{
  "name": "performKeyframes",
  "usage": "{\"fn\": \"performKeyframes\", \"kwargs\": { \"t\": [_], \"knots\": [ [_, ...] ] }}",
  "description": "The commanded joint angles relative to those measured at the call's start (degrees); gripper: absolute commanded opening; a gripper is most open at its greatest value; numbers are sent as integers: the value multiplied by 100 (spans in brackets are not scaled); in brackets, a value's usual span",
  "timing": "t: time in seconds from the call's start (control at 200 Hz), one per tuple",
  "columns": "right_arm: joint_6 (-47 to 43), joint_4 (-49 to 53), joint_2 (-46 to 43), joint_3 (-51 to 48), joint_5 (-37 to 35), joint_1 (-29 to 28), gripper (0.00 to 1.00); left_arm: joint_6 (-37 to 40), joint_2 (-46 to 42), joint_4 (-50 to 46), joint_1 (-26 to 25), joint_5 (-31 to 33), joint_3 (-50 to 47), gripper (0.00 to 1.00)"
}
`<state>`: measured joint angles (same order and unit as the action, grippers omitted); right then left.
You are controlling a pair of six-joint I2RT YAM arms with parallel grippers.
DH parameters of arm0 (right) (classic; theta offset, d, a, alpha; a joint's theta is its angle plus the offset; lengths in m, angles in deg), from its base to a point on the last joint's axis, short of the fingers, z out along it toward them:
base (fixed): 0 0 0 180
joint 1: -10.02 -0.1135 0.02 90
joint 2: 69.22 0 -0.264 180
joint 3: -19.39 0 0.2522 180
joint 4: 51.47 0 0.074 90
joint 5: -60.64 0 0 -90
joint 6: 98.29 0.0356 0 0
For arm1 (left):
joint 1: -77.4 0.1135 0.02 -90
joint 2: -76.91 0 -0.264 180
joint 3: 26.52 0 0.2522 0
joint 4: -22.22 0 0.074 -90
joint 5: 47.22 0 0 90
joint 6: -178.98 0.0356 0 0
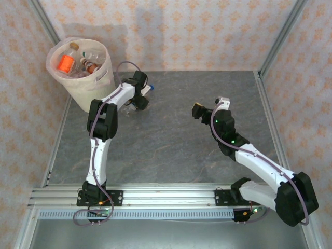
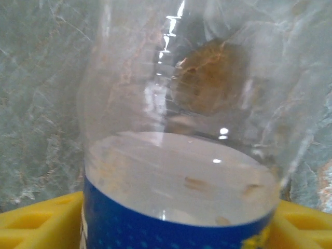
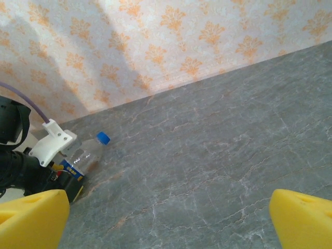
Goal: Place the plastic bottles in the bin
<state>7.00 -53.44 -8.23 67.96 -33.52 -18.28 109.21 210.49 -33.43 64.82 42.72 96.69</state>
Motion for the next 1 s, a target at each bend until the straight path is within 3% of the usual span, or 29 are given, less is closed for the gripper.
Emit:
{"fn": "performKeyframes", "kwargs": {
  "t": [0.0, 0.305, 0.5, 0.706, 0.871, 0.996],
  "knots": [
    [-183, 157, -151, 52, -214, 33, 99, -86, -276, 163, 57, -218, -253, 63],
    [-207, 2, -258, -52, -41, 40, 99, -402, -1350, 814, 60, -343, -1122, 44],
    [-202, -49, -377, -128, -119, 42, 99, -652, -2373, 1246, 56, -689, -1689, 38],
    [-179, -114, -342, -115, -95, 43, 99, -979, -4050, 2216, 71, -896, -2314, 37],
    [-150, -219, -265, -139, -75, 43, 99, -1135, -5133, 3006, 168, -246, -2379, 38],
    [-128, -293, -163, -119, 6, 43, 99, -1099, -5333, 3241, 558, 336, -1959, 39]
  ]
}}
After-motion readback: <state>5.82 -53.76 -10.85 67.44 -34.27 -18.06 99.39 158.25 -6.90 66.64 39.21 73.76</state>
